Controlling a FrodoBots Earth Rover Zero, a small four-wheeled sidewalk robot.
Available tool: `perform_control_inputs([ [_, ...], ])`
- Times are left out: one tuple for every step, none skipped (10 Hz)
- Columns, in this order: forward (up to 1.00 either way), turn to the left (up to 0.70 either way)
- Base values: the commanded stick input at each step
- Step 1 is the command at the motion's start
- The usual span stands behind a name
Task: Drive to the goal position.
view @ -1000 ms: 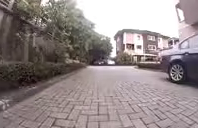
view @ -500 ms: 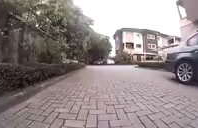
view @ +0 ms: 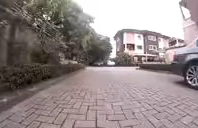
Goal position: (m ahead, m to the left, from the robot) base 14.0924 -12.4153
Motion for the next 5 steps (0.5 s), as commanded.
perform_control_inputs([
  [0.7,0.0],
  [0.7,0.0],
  [0.7,0.0],
  [0.7,0.0],
  [0.7,0.0],
])
